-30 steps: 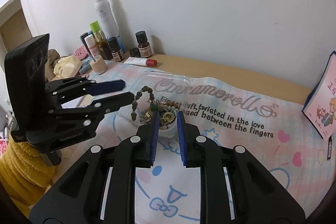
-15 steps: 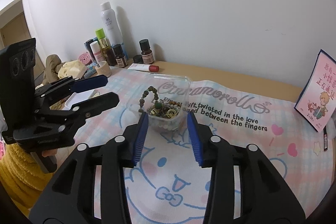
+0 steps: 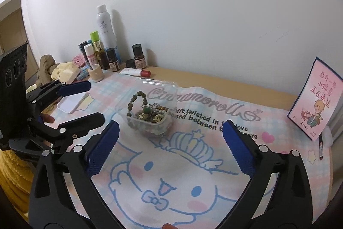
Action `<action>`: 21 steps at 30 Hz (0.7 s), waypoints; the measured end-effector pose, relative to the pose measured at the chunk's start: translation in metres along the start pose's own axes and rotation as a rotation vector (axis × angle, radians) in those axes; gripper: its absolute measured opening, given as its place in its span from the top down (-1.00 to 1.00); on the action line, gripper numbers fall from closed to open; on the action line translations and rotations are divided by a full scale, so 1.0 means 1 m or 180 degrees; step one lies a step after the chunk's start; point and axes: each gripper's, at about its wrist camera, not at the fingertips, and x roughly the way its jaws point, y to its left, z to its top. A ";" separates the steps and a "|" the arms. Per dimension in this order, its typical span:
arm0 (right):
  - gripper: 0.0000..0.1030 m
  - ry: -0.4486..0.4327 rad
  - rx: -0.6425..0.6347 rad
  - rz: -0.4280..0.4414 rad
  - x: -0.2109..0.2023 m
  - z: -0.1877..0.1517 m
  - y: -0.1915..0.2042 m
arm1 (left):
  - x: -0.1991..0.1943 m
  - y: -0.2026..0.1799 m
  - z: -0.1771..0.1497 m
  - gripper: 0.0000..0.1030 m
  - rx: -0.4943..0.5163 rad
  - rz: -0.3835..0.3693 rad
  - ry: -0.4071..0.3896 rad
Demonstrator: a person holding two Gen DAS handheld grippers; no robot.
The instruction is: Organize jewelry
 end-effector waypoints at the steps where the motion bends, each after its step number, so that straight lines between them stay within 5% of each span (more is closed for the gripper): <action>1: -0.84 -0.0003 0.0000 -0.0009 0.000 0.000 -0.001 | 0.001 0.001 0.000 -0.70 0.0001 0.0004 -0.0010; 21: -0.85 0.0007 0.0058 -0.0023 0.010 0.000 -0.008 | 0.018 0.010 0.000 -0.77 0.0002 0.0038 0.0034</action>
